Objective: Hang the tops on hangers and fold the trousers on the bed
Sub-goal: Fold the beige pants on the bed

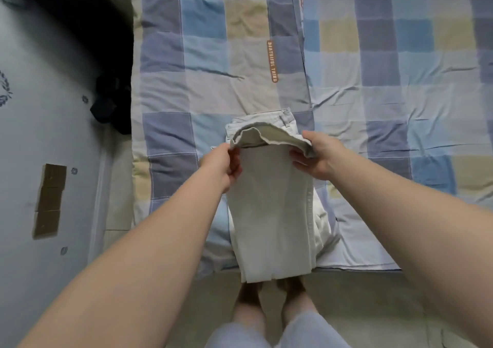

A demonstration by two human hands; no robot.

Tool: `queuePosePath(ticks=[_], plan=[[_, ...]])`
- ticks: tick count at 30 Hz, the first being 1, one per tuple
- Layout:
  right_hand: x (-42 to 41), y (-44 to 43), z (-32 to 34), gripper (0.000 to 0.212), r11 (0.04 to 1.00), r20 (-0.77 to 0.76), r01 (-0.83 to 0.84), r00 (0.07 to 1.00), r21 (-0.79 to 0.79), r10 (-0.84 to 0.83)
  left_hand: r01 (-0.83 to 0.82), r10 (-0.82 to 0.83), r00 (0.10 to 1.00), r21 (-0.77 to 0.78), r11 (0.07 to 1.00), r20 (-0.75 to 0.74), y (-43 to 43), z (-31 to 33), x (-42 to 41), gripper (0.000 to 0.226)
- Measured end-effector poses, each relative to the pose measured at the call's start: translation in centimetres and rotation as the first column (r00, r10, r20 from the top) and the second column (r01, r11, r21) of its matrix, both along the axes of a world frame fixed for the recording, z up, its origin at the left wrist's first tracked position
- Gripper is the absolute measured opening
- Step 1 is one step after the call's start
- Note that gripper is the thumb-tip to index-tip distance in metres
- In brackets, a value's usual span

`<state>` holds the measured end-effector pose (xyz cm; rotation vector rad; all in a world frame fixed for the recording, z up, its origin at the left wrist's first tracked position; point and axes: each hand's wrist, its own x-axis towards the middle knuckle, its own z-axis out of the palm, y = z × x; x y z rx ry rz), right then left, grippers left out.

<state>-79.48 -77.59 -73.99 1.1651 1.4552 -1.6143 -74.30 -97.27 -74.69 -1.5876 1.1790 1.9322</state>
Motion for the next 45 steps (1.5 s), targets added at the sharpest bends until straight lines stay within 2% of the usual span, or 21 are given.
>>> queuePosePath(ticks=[3,5,8,12,17,20,22,24,26,27,29,32,33,35,37,39,42,45], plan=[[-3.8,-1.0,-4.6,0.033,1.000,0.005,-0.027,1.000,0.005,0.027,-0.048,0.048,0.999,0.013,0.999,0.017,-0.4,-4.5,-3.8,0.013],[-5.6,-1.4,-7.7,0.024,1.000,0.019,-0.029,0.999,0.012,0.029,-0.073,0.073,0.997,0.022,0.997,0.013,-0.5,-7.6,-5.7,0.009],[-6.6,-1.1,-11.8,0.014,0.995,0.064,-0.072,0.995,-0.075,0.077,-0.057,0.057,0.998,0.025,0.998,-0.015,-0.2,-11.4,-6.8,0.020],[-5.1,0.6,-15.1,0.039,0.963,0.061,-0.137,0.986,-0.231,0.155,0.074,-0.075,0.994,-0.016,0.997,-0.075,0.9,-13.8,-5.6,0.016],[-1.8,3.5,-15.7,0.037,0.954,0.053,-0.095,0.992,-0.285,0.115,0.220,-0.236,0.969,-0.175,0.960,-0.077,2.6,-14.0,-1.7,0.004],[1.8,5.6,-15.4,0.027,0.974,0.031,-0.114,0.992,-0.194,0.122,0.290,-0.336,0.940,-0.378,0.879,-0.059,3.5,-14.2,2.5,0.015],[5.0,7.0,-15.4,0.019,0.988,0.020,-0.133,0.991,-0.082,0.135,0.366,-0.433,0.901,-0.509,0.779,-0.016,4.2,-14.3,6.0,0.022],[8.5,8.4,-15.9,0.013,0.990,0.037,-0.138,0.990,0.027,0.137,0.448,-0.489,0.866,-0.605,0.658,0.109,4.9,-14.2,9.4,0.036],[11.7,9.6,-16.5,0.027,0.976,0.031,-0.171,0.985,0.137,0.168,0.499,-0.474,0.849,-0.652,0.571,0.235,5.5,-14.2,12.4,0.056],[13.2,10.1,-16.8,0.039,0.955,0.017,-0.219,0.975,0.202,0.220,0.502,-0.456,0.851,-0.655,0.565,0.259,5.8,-14.2,13.9,0.064],[15.4,10.7,-17.2,0.058,0.881,-0.030,-0.343,0.928,0.327,0.372,0.488,-0.443,0.863,-0.629,0.605,0.244,6.3,-14.4,16.5,0.075],[17.7,10.8,-17.7,0.069,0.732,-0.039,-0.480,0.823,0.484,0.566,0.504,-0.472,0.854,-0.571,0.648,0.218,7.0,-14.7,19.8,0.079],[18.2,10.8,-17.7,0.069,0.719,-0.037,-0.473,0.822,0.510,0.568,0.503,-0.466,0.857,-0.548,0.669,0.218,7.1,-14.7,20.6,0.075],[19.1,11.0,-17.8,0.061,0.753,-0.008,-0.422,0.870,0.505,0.493,0.519,-0.464,0.853,-0.468,0.715,0.238,7.2,-15.0,22.0,0.067],[20.4,11.4,-17.8,0.057,0.782,0.099,-0.448,0.886,0.433,0.452,0.570,-0.507,0.822,-0.351,0.743,0.260,7.2,-15.5,23.4,0.069],[21.9,11.8,-18.0,0.056,0.793,0.187,-0.530,0.848,0.299,0.496,0.609,-0.557,0.791,-0.238,0.757,0.252,7.1,-15.9,24.4,0.075],[24.2,12.6,-18.7,0.053,0.839,0.146,-0.540,0.837,0.061,0.528,0.597,-0.562,0.799,-0.161,0.786,0.213,7.0,-16.5,25.4,0.066],[25.3,13.0,-18.5,0.065,0.848,0.129,-0.531,0.840,-0.013,0.527,0.549,-0.519,0.812,-0.047,0.835,0.266,6.7,-16.5,26.0,0.059]])
